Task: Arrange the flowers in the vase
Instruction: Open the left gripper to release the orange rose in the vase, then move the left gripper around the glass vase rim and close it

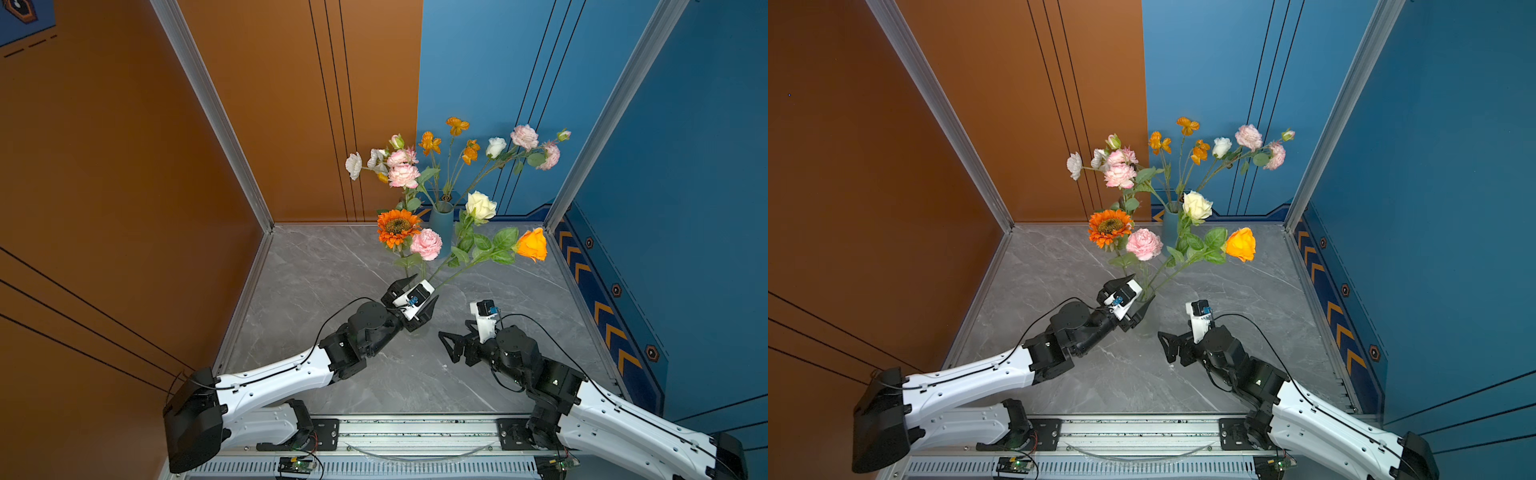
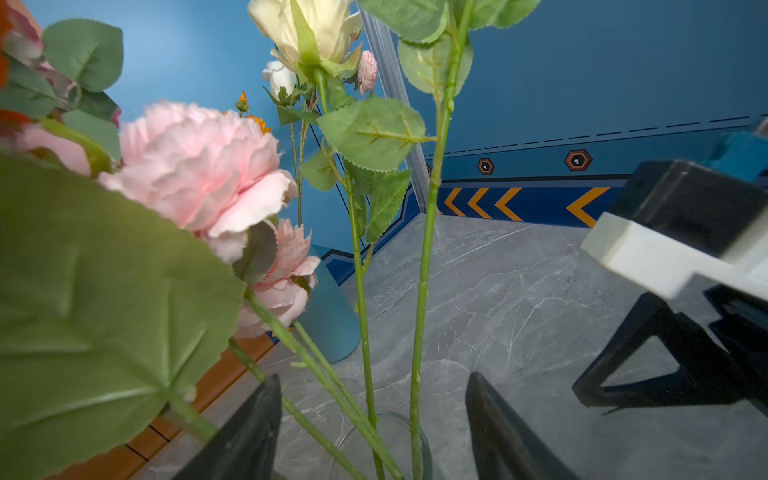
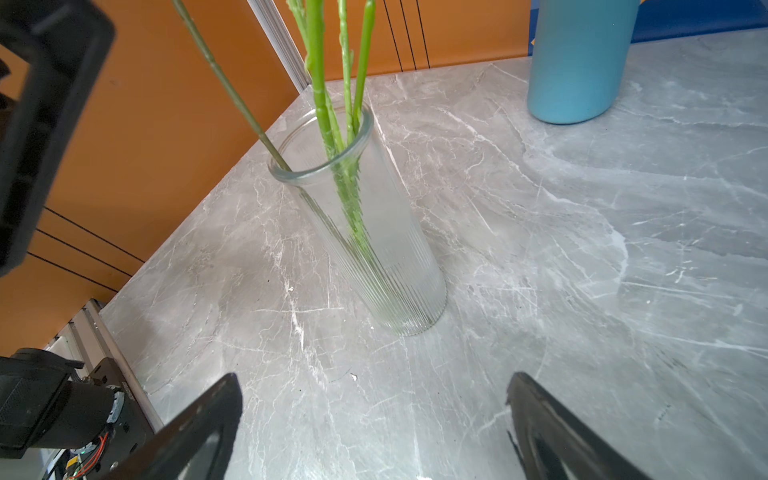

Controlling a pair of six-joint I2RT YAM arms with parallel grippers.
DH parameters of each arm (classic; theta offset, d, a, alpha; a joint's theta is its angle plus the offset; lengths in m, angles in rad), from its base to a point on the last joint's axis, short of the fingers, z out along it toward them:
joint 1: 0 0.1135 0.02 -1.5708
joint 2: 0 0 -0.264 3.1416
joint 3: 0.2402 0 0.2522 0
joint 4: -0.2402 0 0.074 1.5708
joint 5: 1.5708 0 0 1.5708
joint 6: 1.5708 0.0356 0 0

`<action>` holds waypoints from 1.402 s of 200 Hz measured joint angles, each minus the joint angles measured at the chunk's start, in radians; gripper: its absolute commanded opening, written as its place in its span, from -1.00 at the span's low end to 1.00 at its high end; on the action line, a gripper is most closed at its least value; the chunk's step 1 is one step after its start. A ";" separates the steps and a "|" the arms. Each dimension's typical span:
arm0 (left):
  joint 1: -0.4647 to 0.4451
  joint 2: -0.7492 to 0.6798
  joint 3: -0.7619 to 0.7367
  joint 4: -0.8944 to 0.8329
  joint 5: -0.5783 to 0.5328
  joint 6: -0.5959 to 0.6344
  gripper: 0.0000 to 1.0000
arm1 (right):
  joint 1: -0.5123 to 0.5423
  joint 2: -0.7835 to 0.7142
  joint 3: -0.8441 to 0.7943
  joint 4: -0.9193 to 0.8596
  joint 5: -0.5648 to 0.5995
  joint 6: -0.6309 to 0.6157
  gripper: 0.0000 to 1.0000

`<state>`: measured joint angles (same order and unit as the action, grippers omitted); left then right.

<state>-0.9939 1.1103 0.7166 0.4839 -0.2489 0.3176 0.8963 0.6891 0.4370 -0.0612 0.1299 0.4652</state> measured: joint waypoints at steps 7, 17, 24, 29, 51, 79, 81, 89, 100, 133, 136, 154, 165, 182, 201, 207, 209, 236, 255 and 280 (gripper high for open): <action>0.000 -0.032 -0.006 -0.018 0.012 -0.008 0.88 | 0.000 0.000 -0.009 0.012 0.001 -0.006 1.00; 0.000 -0.079 -0.019 -0.043 0.022 -0.014 0.98 | 0.000 0.000 -0.022 0.029 0.002 -0.021 1.00; 0.001 -0.109 -0.030 -0.059 0.026 -0.028 0.96 | 0.000 0.000 -0.033 0.042 0.002 -0.030 1.00; 0.003 -0.132 -0.039 -0.072 0.028 -0.040 0.96 | 0.000 0.000 -0.042 0.056 0.002 -0.039 1.00; 0.026 -0.205 -0.071 -0.153 0.053 -0.093 0.96 | 0.003 0.000 -0.080 0.109 0.005 -0.078 1.00; 0.082 -0.252 -0.120 -0.235 0.071 -0.191 0.96 | 0.014 -0.002 -0.110 0.166 0.010 -0.124 1.00; 0.085 -0.255 -0.128 -0.238 0.071 -0.198 0.96 | 0.014 -0.003 -0.112 0.169 0.011 -0.127 1.00; 0.094 -0.264 -0.164 -0.235 0.071 -0.224 0.96 | 0.014 -0.005 -0.116 0.182 0.010 -0.137 1.00; 0.104 -0.267 -0.219 -0.226 0.071 -0.257 0.96 | 0.014 -0.010 -0.121 0.198 0.004 -0.146 1.00; 0.117 -0.157 -0.327 -0.145 0.076 -0.309 0.96 | 0.033 -0.018 -0.135 0.223 -0.023 -0.156 1.00; 0.118 -0.137 -0.330 -0.130 0.078 -0.312 0.96 | 0.037 -0.021 -0.138 0.224 -0.022 -0.156 1.00; 0.124 -0.054 -0.345 -0.023 0.105 -0.312 0.96 | 0.056 -0.043 -0.163 0.231 -0.023 -0.155 1.00; 0.129 -0.005 -0.348 0.058 0.129 -0.311 0.96 | 0.066 -0.063 -0.182 0.233 -0.023 -0.154 1.00; 0.139 0.056 -0.347 0.160 0.155 -0.307 0.96 | 0.075 -0.097 -0.203 0.230 -0.022 -0.154 1.00; 0.158 0.133 -0.343 0.265 0.185 -0.307 0.96 | 0.079 -0.137 -0.208 0.218 -0.022 -0.154 1.00; 0.166 0.163 -0.340 0.301 0.196 -0.307 0.96 | 0.079 -0.149 -0.208 0.215 -0.022 -0.154 1.00; 0.167 0.170 -0.338 0.309 0.199 -0.307 0.96 | 0.079 -0.153 -0.208 0.213 -0.022 -0.154 1.00; 0.198 0.308 -0.301 0.448 0.249 -0.309 0.96 | 0.079 -0.188 -0.208 0.193 -0.021 -0.154 1.00; 0.202 0.379 -0.269 0.528 0.266 -0.312 0.96 | 0.079 -0.194 -0.208 0.179 -0.021 -0.155 1.00; 0.202 0.446 -0.219 0.594 0.280 -0.312 0.96 | 0.078 -0.194 -0.208 0.171 -0.022 -0.155 1.00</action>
<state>-0.7918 1.5558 0.4980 1.0779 0.0315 0.0055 0.9741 0.4953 0.2295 0.1101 0.1081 0.3103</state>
